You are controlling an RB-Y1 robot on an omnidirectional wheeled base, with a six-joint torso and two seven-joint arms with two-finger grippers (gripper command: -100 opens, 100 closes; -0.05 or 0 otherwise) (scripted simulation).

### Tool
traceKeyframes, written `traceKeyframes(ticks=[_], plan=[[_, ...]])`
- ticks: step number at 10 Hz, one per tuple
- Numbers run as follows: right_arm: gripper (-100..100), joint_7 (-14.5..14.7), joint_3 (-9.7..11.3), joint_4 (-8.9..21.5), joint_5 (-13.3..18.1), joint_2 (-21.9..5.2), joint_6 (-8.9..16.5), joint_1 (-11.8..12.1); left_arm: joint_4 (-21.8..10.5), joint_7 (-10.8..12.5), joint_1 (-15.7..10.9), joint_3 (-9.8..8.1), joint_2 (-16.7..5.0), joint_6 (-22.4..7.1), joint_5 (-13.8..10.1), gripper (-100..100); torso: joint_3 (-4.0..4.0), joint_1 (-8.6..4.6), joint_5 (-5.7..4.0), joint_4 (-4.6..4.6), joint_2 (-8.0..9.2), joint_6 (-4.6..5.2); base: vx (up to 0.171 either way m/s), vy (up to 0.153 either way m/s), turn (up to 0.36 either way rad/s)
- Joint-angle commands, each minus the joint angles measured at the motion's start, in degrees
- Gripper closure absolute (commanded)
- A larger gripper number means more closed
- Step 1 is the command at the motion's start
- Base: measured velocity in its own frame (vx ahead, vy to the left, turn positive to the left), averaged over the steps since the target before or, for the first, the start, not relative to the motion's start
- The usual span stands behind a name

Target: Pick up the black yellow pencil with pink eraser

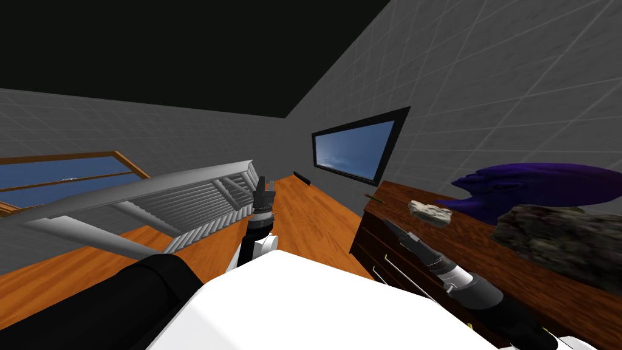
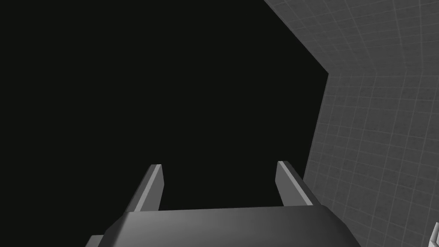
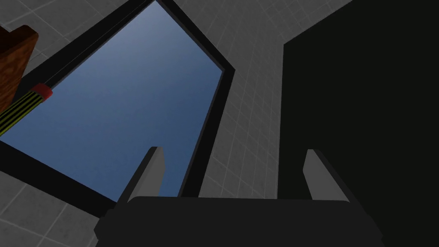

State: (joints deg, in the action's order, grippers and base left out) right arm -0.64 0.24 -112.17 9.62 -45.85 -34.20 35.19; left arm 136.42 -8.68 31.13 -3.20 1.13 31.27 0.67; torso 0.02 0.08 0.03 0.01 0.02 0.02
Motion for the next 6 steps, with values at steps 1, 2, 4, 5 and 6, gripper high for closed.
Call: traceKeyframes(ticks=[1,2,4,5,6], plan=[[-100,0.02,0.44,2.43,0.64,-2.86,-0.31,0.55,0.00,0.00,0.00,0.00,0.00,0.00,0.00,0,0.00,0.00,0.00,0.00,0.00,0.00,-0.002,0.053,0.127],[-100,0.02,0.44,2.43,0.64,-4.63,-0.31,0.55,0.00,0.00,-0.01,0.01,0.00,0.00,0.00,0,-0.01,0.06,0.00,-0.01,-0.01,-0.03,-0.003,0.056,0.063],[-100,0.13,1.00,4.95,1.35,-8.20,-0.66,0.96,0.00,0.00,0.00,0.01,0.00,0.00,0.00,0,-0.01,0.16,0.02,-0.01,-0.02,-0.02,0.007,0.078,0.084],[-100,0.13,1.00,4.95,1.35,-9.84,-0.66,0.96,0.00,0.00,0.00,0.00,0.00,0.00,0.00,0,-0.03,0.17,0.04,-0.01,-0.05,-0.01,0.009,0.031,-0.010],[-100,0.24,1.58,7.48,2.11,-11.55,-1.03,1.35,0.00,0.00,0.00,0.00,0.00,0.00,0.00,0,-0.02,0.04,0.02,-0.01,-0.04,0.00,0.017,0.053,0.119]])
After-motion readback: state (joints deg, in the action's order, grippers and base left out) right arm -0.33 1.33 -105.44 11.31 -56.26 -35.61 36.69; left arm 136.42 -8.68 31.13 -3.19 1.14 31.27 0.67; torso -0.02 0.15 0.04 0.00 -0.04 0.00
